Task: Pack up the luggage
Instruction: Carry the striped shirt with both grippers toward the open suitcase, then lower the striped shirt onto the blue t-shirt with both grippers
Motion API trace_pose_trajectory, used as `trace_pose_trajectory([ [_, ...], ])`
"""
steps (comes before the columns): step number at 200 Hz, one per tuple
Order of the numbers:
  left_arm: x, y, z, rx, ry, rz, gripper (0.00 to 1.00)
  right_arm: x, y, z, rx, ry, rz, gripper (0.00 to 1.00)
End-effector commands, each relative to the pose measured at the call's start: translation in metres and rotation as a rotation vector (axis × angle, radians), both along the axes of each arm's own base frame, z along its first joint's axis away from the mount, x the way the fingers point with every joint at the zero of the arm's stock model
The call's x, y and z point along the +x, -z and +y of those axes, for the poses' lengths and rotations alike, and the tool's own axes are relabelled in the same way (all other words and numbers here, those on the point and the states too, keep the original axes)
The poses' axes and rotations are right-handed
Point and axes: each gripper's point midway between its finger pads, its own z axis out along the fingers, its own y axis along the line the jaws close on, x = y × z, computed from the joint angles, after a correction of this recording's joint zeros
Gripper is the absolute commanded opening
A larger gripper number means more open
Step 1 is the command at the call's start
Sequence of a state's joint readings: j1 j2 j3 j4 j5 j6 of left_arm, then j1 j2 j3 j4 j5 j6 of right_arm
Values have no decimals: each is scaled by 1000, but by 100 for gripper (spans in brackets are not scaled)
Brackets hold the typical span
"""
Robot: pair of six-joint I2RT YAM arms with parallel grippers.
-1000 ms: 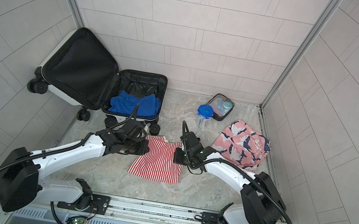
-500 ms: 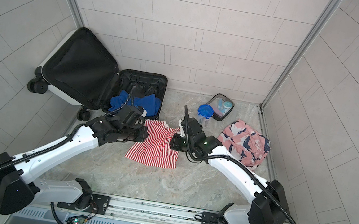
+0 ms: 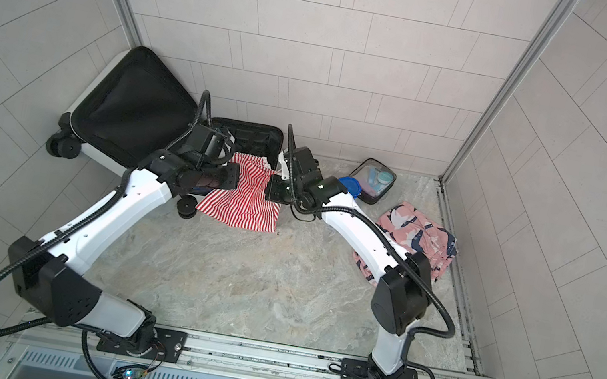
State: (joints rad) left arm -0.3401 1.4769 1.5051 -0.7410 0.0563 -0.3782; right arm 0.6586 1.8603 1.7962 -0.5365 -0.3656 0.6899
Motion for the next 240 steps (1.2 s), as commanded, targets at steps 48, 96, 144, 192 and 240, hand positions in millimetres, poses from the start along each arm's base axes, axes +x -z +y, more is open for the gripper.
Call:
trace_pose_trajectory([
  [48, 59, -12, 60, 32, -103, -43, 0, 69, -12, 38, 60, -54, -23, 0],
  [96, 92, 2, 89, 9, -147, -28, 0, 113, -10, 65, 206, -62, -38, 0],
  [144, 122, 26, 105, -5, -169, 6, 0, 146, -3, 80, 304, -15, -109, 0],
  [192, 146, 52, 115, -22, -182, 46, 0, 167, 5, 83, 347, 24, -150, 0],
  [240, 153, 81, 127, -21, -201, 98, 0, 176, 39, 85, 328, 43, -112, 0],
])
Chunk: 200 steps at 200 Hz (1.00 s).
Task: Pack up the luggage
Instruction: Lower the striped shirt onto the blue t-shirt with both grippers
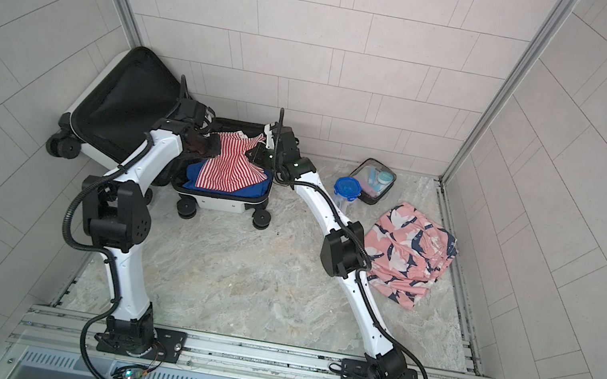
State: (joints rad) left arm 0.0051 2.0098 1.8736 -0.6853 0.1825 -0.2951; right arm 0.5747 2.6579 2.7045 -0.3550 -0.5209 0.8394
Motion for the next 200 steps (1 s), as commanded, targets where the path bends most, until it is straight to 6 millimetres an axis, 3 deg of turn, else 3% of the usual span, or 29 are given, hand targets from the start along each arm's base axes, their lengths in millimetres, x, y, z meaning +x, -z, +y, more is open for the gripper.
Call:
trace_pose_trajectory([
  [1, 7, 0, 9, 4, -1, -11, 0, 10, 0, 0, 22, 22, -25, 0],
  [38, 9, 19, 25, -3, -32, 22, 0, 10, 27, -2, -33, 25, 9, 0],
  [130, 17, 58, 44, 33, -54, 105, 0, 10, 67, -27, -247, 81, 29, 0],
  [167, 22, 70, 47, 48, -52, 133, 0, 9, 64, -29, -264, 80, 16, 22],
  [200, 25, 77, 50, 63, -51, 151, 0, 8, 47, -30, -262, 79, -16, 46],
])
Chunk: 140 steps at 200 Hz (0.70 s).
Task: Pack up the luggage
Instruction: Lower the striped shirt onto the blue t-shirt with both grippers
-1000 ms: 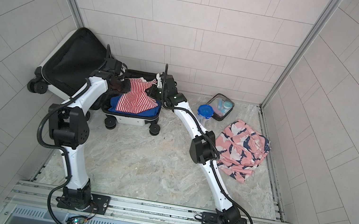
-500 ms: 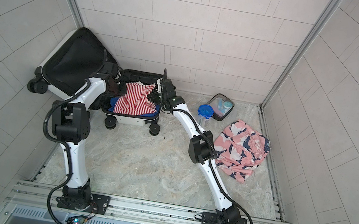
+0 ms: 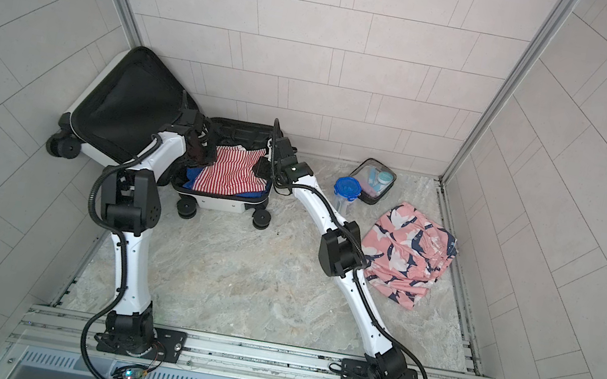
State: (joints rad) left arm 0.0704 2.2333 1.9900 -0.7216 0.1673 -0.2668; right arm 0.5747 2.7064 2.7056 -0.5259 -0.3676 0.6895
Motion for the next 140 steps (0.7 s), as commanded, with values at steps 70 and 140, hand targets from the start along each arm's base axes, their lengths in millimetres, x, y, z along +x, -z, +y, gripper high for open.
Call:
trace_pose_trajectory([
  [70, 5, 7, 17, 57, -14, 25, 0, -2, -64, -20, -54, 31, -116, 70],
  [140, 6, 4, 27, 97, -41, 31, 0, -15, -100, -39, -104, 54, -148, 76],
])
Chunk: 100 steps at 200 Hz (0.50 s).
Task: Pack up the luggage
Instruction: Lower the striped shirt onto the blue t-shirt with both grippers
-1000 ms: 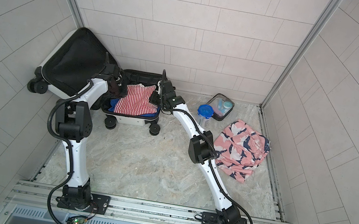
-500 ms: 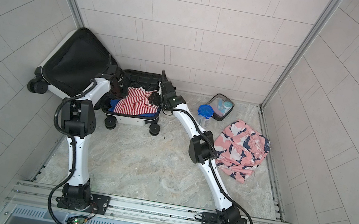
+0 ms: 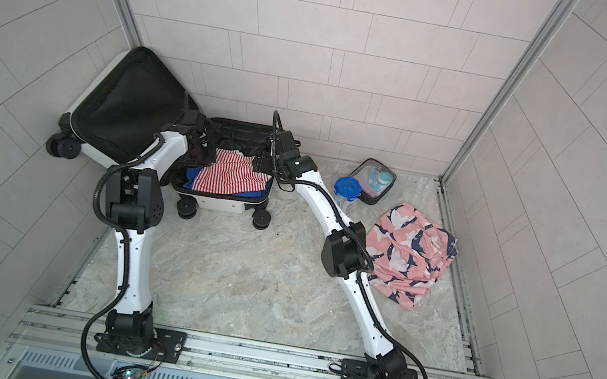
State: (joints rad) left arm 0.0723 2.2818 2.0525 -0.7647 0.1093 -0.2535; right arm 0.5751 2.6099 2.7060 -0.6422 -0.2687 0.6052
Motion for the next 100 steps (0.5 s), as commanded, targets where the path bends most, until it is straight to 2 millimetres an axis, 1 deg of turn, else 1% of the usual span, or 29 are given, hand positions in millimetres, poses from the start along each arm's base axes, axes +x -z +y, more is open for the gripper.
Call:
trace_pose_trajectory([
  [1, 3, -5, 16, 43, -23, -1, 0, -8, -61, -15, 0, 18, -84, 77],
  [28, 3, -4, 17, 45, -28, 4, 0, -14, -68, -22, -25, 23, -82, 77],
  [52, 1, -6, 22, 55, -48, 9, 0, -21, -72, -26, -34, 19, -66, 77],
  [72, -1, -12, 28, 62, -73, 10, 21, -29, -75, -30, -52, 5, -54, 77],
  [77, -1, -14, 28, 63, -74, 7, 29, -32, -77, -31, -57, 0, -55, 77],
  [86, -2, -21, 29, 66, -79, -4, 45, -37, -78, -33, -66, -13, -49, 77],
  [90, -2, -24, 29, 65, -77, -10, 50, -38, -79, -34, -70, -18, -48, 77],
  [100, -2, -33, 27, 60, -74, -24, 58, -44, -82, -36, -79, -29, -45, 77],
])
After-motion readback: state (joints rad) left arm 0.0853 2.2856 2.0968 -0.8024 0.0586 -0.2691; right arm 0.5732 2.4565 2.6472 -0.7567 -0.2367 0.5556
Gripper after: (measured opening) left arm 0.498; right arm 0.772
